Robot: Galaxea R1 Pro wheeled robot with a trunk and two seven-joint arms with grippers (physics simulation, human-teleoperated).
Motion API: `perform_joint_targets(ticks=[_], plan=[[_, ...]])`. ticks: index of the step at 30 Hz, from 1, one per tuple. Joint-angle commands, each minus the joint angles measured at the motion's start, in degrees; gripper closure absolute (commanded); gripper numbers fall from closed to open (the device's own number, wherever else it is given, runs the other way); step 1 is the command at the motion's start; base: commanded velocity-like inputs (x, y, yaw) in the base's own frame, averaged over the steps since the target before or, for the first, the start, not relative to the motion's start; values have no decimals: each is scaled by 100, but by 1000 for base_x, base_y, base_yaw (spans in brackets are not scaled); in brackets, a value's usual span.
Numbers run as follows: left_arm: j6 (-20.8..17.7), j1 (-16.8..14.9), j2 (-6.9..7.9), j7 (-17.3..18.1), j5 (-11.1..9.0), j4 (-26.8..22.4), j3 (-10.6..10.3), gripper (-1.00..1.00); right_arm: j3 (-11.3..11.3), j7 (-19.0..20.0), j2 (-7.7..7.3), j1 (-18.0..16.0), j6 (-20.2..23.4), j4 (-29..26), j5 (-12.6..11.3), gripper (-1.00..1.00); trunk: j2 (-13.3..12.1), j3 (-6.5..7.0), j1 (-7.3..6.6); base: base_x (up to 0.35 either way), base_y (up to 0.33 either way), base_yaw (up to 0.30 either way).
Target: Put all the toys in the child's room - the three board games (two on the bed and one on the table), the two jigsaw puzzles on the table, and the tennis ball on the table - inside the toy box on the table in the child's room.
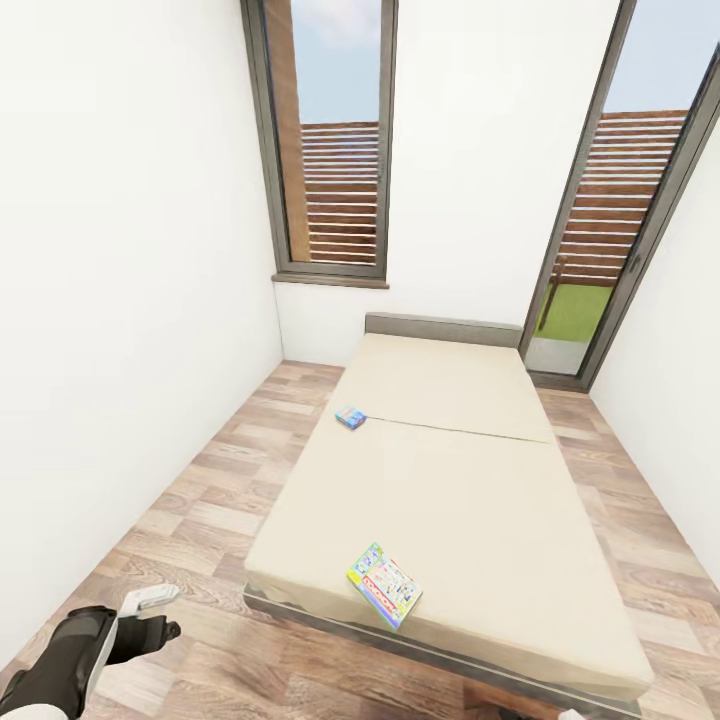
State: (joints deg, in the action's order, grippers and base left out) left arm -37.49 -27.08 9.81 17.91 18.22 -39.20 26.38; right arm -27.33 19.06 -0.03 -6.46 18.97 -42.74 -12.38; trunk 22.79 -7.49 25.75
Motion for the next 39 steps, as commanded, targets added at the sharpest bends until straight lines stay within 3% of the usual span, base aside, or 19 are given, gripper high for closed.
perform_joint_targets(ticks=[1, 7, 11, 18, 19, 24, 39], plan=[[-19, -8, -4, 58, 60, -8, 27, -100, -18, 14, 4, -5, 49, -6, -47, -100, 12, -12, 4, 0, 0, 0], [-34, -13, 11, 155, 53, -83, 33, -100, -18, 15, 12, -5, 49, -6, -48, -100, 12, -12, 4, 0, 0, 0], [-97, -15, 22, 382, 46, -381, 38, -100, -18, 17, 21, -5, 47, -6, -46, -100, 12, -12, 4, 0, 0, 0], [-1017, -15, 15, 1430, 48, -1619, 43, -100, -18, 16, 35, -5, 39, -6, -46, -100, 12, -12, 4, 0, 0, 0], [-1267, -10, 1, 1739, 54, -1983, 30, -100, -18, 17, 38, -5, 38, -6, -46, -100, 12, -12, 4, 0, 0, 0], [-1581, 26, -32, 2392, 65, -2724, 15, -100, -18, 18, 44, -5, 31, -6, -46, -100, 12, -12, 4, 0, 0, 0], [-1679, 52, -40, 2932, 59, -3069, 12, -100, -10, 22, 61, -5, 13, -6, -42, -100, 12, -12, 4, 0, 0, 0]])
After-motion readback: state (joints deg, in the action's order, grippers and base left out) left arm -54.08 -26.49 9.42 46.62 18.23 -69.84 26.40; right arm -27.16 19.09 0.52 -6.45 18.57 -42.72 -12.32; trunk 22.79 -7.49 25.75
